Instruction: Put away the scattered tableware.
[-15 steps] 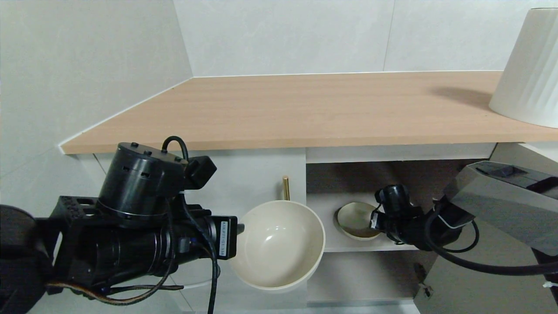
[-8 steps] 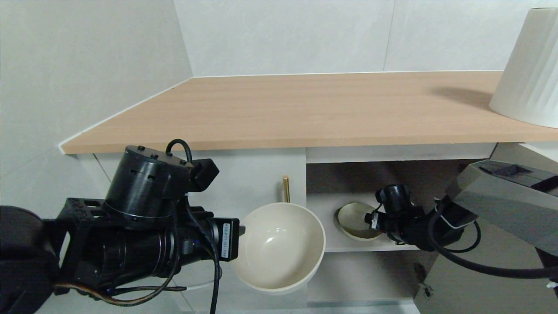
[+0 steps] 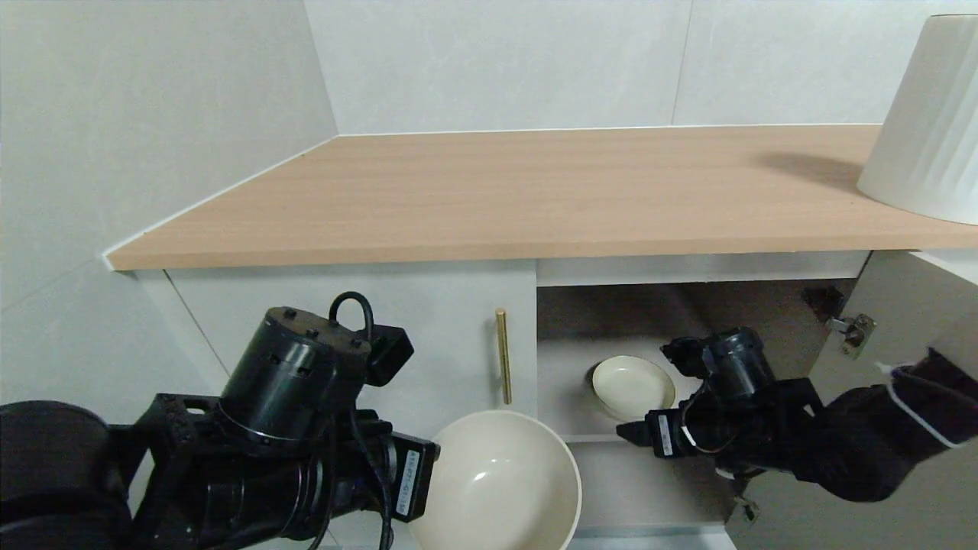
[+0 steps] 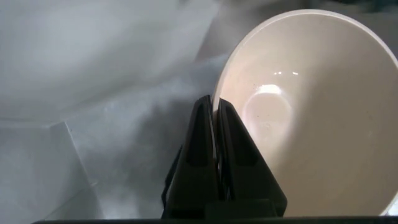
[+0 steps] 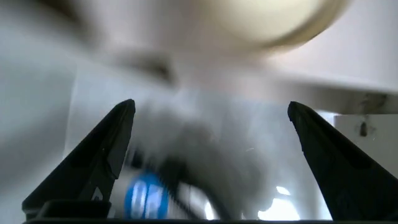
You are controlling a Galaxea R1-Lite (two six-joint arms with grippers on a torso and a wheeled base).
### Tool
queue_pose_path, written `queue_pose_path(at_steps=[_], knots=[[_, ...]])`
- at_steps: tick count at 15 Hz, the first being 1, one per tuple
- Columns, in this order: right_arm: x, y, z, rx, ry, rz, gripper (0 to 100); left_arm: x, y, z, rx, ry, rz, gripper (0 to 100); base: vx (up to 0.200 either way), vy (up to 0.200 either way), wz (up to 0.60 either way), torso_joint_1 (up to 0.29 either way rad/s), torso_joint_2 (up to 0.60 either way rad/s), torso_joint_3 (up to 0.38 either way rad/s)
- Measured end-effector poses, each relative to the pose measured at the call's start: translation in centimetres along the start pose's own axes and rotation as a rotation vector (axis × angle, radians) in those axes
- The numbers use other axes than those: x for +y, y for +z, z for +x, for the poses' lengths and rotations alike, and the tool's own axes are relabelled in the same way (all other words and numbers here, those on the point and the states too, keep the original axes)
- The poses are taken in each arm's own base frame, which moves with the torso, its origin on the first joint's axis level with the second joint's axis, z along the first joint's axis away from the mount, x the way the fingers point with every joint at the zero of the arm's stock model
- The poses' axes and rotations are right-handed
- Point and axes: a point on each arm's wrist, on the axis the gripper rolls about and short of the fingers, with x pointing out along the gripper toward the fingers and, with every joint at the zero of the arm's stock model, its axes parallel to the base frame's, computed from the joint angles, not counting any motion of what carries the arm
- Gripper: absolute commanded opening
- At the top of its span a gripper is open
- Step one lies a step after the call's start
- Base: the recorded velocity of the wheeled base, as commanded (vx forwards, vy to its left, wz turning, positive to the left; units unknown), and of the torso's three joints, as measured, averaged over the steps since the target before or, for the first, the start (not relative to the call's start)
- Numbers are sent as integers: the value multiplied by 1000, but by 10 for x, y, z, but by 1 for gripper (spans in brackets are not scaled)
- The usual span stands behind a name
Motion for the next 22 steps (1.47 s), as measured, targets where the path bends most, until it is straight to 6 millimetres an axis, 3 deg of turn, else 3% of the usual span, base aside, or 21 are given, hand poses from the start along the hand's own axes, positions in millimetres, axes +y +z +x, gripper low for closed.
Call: queue_pose_path(at_steps=[6, 9, 12, 17, 22], knots=[[27, -14, -91, 174, 275, -124, 100, -8, -19, 26, 94, 65, 42, 0, 0, 0, 0, 0, 0, 0], [42, -12, -117, 166, 372, -168, 100, -15, -28, 38, 130, 83, 54, 0, 0, 0, 0, 0, 0, 0], [53, -17, -116, 185, 395, -197, 100, -24, -32, 41, 130, 60, 70, 0, 0, 0, 0, 0, 0, 0], [62, -22, -84, 255, 328, -146, 100, -39, -34, 40, 93, 4, 97, 0, 0, 0, 0, 0, 0, 0], [66, -24, -64, 263, 282, -121, 100, -42, -33, 40, 82, -8, 101, 0, 0, 0, 0, 0, 0, 0]])
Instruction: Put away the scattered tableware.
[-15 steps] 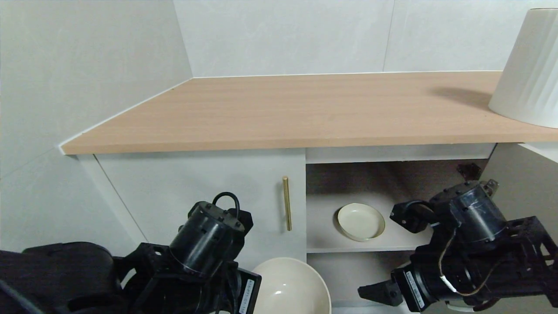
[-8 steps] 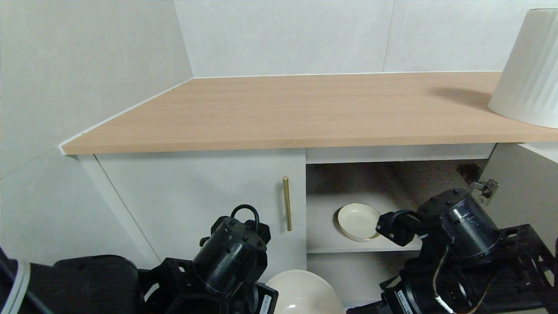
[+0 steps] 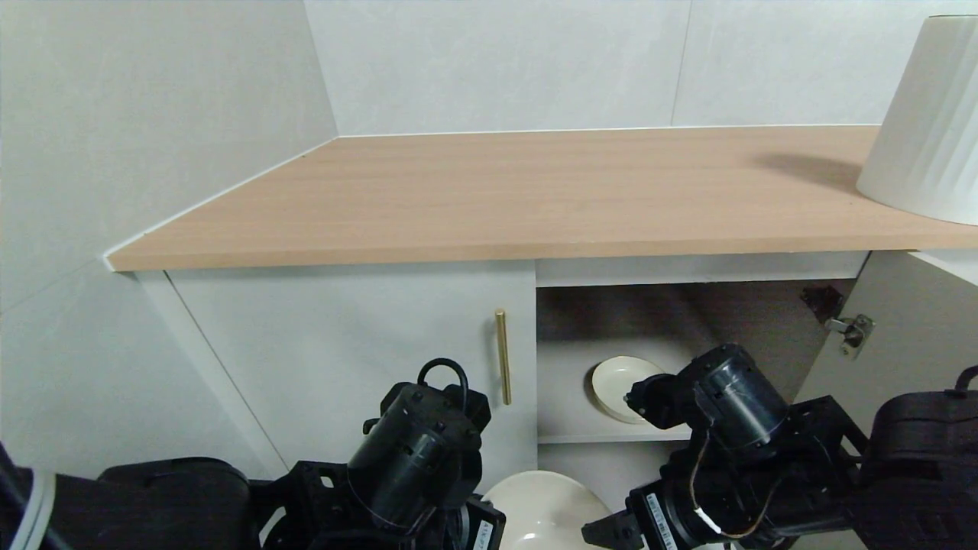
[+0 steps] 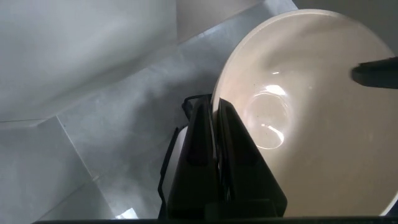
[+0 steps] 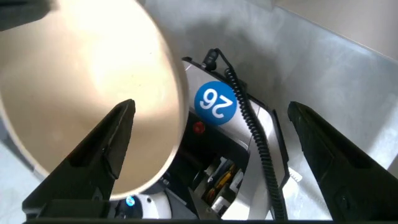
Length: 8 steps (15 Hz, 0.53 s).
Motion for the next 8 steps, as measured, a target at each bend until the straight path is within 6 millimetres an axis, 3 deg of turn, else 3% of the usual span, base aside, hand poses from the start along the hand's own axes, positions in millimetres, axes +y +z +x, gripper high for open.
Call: queue_pose_path(at_steps=[4, 5, 8], knots=[[-1, 0, 5, 12, -11, 5, 100, 0, -1, 2, 7, 3, 2, 0, 0, 0, 0, 0, 0, 0], [-1, -1, 6, 14, -12, 4, 0, 0, -1, 3, 9, 4, 2, 0, 0, 0, 0, 0, 0, 0], [-2, -1, 8, 20, -13, 5, 0, 0, -1, 3, 6, 5, 0, 0, 0, 0, 0, 0, 0, 0]])
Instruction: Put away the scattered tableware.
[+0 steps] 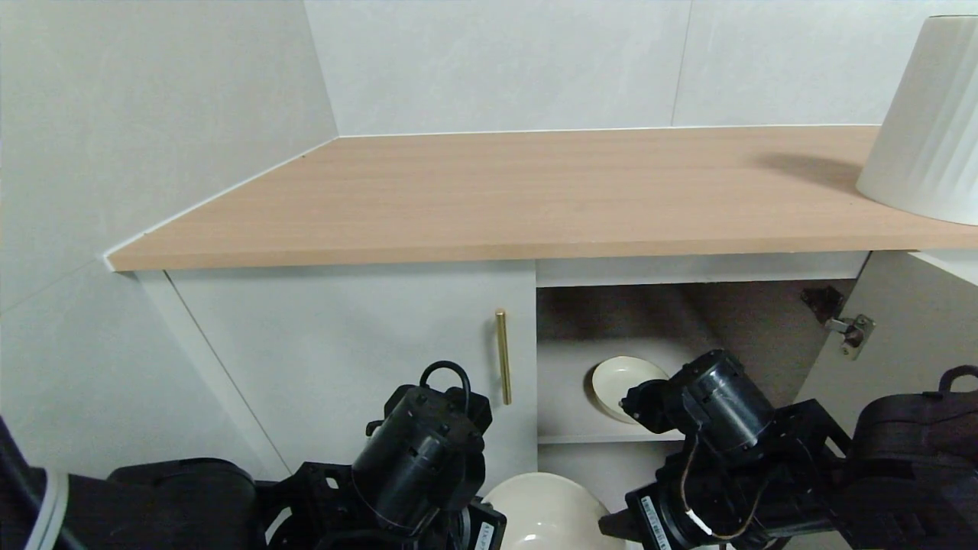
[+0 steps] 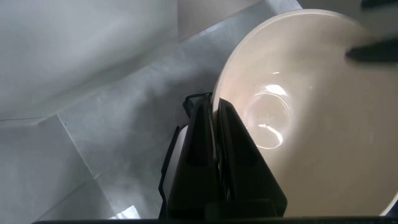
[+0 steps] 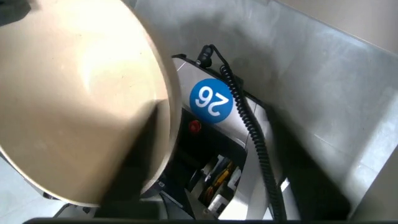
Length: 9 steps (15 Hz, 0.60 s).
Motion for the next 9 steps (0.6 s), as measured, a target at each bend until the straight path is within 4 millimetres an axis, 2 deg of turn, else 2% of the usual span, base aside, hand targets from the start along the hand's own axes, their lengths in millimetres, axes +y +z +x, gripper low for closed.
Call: queue_pose_path(at_steps=[9], knots=[[0, 0, 1, 2, -2, 0, 0, 0, 0, 0, 0, 0, -3, 0, 0, 0, 0, 0, 0, 0]])
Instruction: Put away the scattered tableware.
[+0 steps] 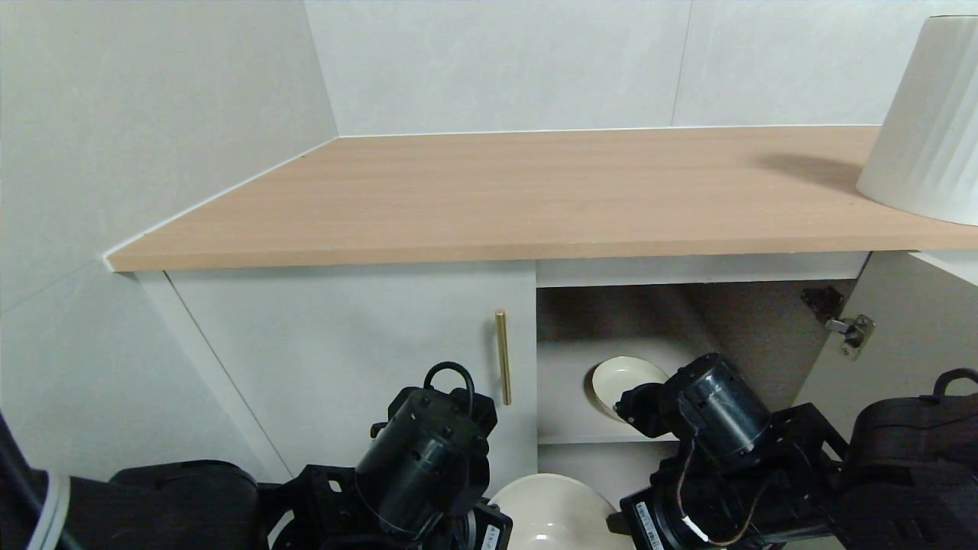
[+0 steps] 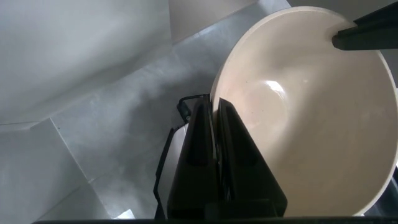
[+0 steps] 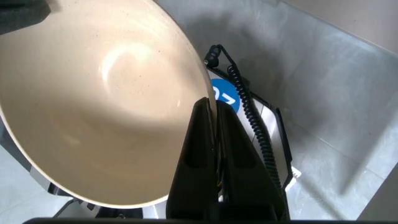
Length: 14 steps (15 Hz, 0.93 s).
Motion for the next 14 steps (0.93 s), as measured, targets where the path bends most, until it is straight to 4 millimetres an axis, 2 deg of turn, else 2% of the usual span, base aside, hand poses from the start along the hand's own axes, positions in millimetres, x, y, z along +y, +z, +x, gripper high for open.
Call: queue_pose_path(at_steps=[3, 4, 11, 14], knots=[[0, 0, 0, 0, -1, 0, 0, 0, 0, 0, 2, 1, 1, 0, 0, 0, 0, 0, 0, 0], [0, 0, 0, 0, -1, 0, 0, 0, 0, 0, 3, 2, 1, 100, 0, 0, 0, 0, 0, 0], [-1, -1, 1, 5, -14, -1, 0, 0, 1, 0, -2, 4, -2, 100, 0, 0, 0, 0, 0, 0], [-4, -1, 4, -14, -103, -5, 0, 0, 1, -1, -4, 1, -3, 100, 0, 0, 0, 0, 0, 0]])
